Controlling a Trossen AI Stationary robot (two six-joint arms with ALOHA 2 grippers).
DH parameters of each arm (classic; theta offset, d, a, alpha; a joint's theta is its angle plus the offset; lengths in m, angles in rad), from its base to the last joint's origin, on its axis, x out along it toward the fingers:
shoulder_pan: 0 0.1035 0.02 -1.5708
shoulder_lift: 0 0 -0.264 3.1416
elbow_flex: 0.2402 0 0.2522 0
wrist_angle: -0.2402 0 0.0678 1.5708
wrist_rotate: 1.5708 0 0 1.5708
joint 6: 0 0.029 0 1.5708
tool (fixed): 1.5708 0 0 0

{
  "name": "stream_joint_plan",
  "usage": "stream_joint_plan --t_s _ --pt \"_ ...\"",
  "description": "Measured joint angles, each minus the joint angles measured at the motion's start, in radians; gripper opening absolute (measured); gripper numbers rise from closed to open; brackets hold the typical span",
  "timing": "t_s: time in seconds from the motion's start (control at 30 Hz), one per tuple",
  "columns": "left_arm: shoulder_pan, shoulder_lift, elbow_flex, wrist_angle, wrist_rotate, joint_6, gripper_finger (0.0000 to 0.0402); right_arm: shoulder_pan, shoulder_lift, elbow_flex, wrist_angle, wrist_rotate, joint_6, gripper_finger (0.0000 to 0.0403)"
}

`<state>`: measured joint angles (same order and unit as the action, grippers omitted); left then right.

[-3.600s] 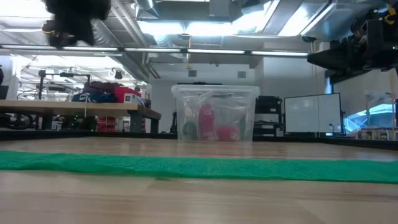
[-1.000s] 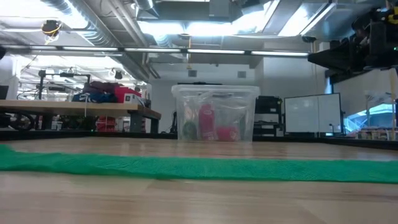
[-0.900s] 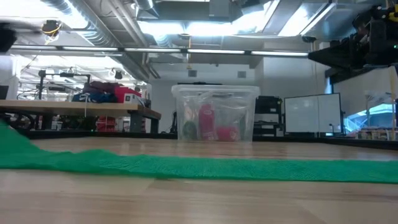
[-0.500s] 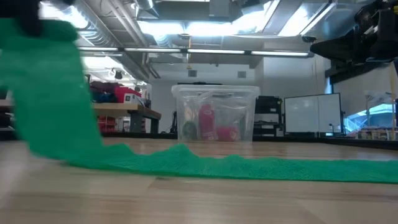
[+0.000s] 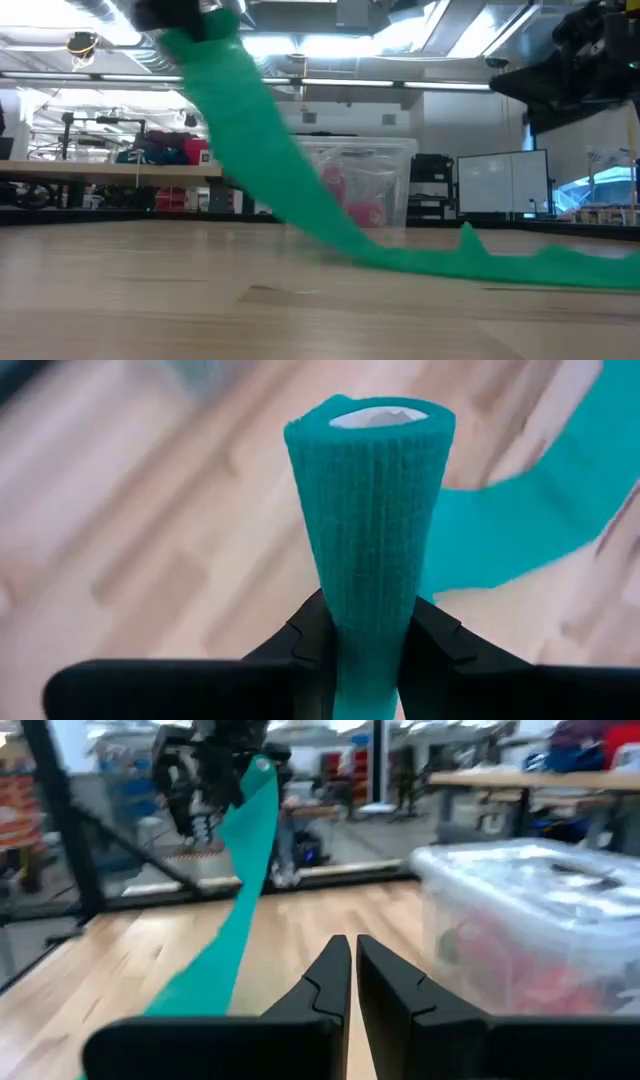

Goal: Roll bandage
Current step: Roll the green bandage

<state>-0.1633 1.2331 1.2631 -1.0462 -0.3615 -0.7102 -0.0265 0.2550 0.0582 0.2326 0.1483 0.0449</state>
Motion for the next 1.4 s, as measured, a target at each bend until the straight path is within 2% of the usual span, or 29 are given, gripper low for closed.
stream_joint_plan --t_s 0.1,0.23,0.47,0.67,0.9,1.03,1.2,1.33,1.4 --pt "0.078 0.000 0.013 0.080 -0.010 0.178 0.0062 0.000 0.083 0.009 0.128 0.109 0.007 0.0026" --pt "0.173 0.000 0.014 0.210 -0.011 0.415 0.0062 0.000 0.193 0.076 0.179 0.203 -0.032 0.0026" --pt "0.251 0.000 0.014 0.361 -0.010 0.718 0.0062 -0.035 0.450 0.270 0.137 0.207 -0.165 0.0026" --pt "0.255 0.047 0.032 0.344 -0.009 0.820 0.0062 -0.133 0.681 0.497 -0.091 0.070 -0.229 0.0026" --pt "0.201 0.265 0.282 0.034 -0.026 0.802 0.0062 -0.202 0.795 0.736 -0.311 -0.048 -0.278 0.0026" --pt "0.161 0.364 0.397 -0.074 -0.073 0.825 0.0062 -0.232 0.813 0.754 -0.243 -0.150 -0.277 0.0026" --pt "0.136 0.409 0.431 -0.081 -0.080 0.859 0.0062 -0.230 0.878 0.752 -0.134 -0.252 -0.181 0.0033" --pt "0.133 0.420 0.431 -0.076 -0.081 0.872 0.0062 -0.225 0.971 0.752 0.011 -0.415 -0.063 0.0068" --pt "0.133 0.422 0.431 -0.069 -0.080 0.872 0.0062 -0.215 1.020 0.758 0.073 -0.444 -0.027 0.0090"
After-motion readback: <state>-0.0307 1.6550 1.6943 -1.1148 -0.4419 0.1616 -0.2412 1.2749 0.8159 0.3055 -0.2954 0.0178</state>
